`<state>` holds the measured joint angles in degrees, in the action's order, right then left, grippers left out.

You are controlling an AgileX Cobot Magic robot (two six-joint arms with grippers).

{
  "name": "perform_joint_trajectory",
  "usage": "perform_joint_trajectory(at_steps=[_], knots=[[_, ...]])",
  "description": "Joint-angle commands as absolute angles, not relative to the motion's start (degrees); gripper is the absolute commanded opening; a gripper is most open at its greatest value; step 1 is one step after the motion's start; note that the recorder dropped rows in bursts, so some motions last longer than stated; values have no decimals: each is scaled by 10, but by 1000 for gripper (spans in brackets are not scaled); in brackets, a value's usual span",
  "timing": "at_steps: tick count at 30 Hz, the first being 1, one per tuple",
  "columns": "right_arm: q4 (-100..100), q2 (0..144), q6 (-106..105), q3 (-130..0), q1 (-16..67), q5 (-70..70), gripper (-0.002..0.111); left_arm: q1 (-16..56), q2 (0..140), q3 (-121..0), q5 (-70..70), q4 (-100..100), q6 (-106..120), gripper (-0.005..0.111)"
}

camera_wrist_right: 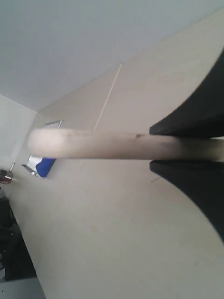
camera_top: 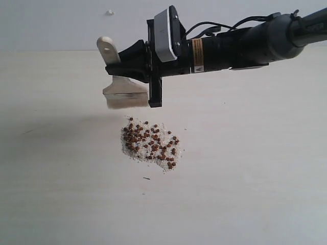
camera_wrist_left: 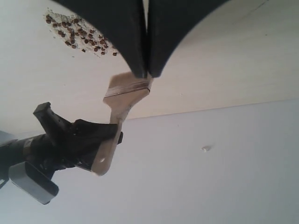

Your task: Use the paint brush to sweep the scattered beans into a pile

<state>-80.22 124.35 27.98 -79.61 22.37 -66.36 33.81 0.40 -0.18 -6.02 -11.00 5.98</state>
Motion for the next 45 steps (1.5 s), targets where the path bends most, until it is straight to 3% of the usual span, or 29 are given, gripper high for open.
perform_joint_trajectory(at_steps=[1, 21, 45], knots=[[-838, 1264, 306, -843, 220, -678, 0, 337, 0, 0, -59, -109, 57, 0], [-837, 1318, 269, -858, 202, -679, 0, 337, 0, 0, -59, -109, 57, 0], [-955, 1308, 412, -858, 202, -700, 0, 337, 0, 0, -59, -109, 57, 0]])
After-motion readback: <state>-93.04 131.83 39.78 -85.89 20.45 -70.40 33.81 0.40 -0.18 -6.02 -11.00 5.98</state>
